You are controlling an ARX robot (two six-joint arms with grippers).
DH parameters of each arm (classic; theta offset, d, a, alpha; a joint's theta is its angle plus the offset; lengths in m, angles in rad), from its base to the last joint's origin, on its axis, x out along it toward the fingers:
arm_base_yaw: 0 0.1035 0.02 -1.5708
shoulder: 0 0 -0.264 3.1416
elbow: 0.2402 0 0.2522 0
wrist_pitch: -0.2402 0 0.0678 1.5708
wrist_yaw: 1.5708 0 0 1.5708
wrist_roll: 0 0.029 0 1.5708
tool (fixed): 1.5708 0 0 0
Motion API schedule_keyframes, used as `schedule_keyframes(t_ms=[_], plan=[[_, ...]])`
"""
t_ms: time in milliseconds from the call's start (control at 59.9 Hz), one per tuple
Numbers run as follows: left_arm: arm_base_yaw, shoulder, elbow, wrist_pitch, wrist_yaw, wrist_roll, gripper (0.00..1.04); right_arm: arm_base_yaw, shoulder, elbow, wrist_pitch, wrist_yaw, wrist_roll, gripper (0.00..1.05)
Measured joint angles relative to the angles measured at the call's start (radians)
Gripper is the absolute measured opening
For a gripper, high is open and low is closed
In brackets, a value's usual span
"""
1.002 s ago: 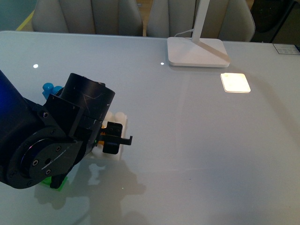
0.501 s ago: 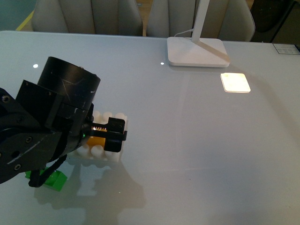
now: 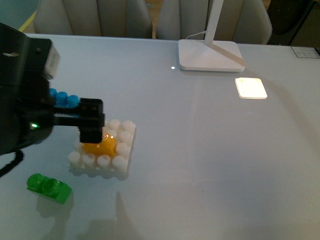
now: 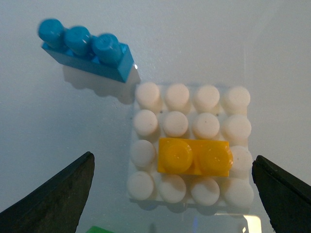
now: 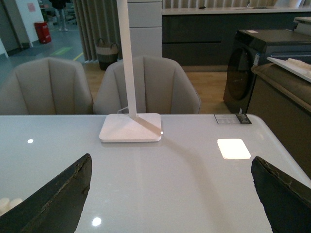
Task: Insert yellow block into base center
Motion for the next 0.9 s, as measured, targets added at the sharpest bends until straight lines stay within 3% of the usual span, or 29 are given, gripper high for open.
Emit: schedule_keyframes(t_ms=[184, 317, 434, 551, 785, 902], plan=[[0.158, -0.340, -0.150, -0.076, 0.134, 0.000, 0.97, 0.000, 0.000, 0.000, 0.000, 0.000, 0.000, 0.96], [0.196, -0.452, -0.180, -0.087, 0.145, 0.000, 0.97, 0.000, 0.000, 0.000, 0.000, 0.000, 0.000, 0.96], [0.203, -0.304, -0.340, 0.483, 0.087, 0.125, 0.77, 0.000, -0.002, 0.000, 0.000, 0.000, 0.000, 0.96], [0.214, -0.369, -0.400, 0.702, 0.103, 0.167, 0.58, 0.000, 0.000, 0.000, -0.002, 0.002, 0.000, 0.96], [0.304, -0.677, -0.478, 0.495, 0.179, 0.191, 0.03, 0.000, -0.002, 0.000, -0.002, 0.002, 0.000, 0.96], [0.304, -0.859, -0.478, 0.303, 0.185, 0.195, 0.03, 0.000, -0.002, 0.000, -0.002, 0.002, 0.000, 0.96]])
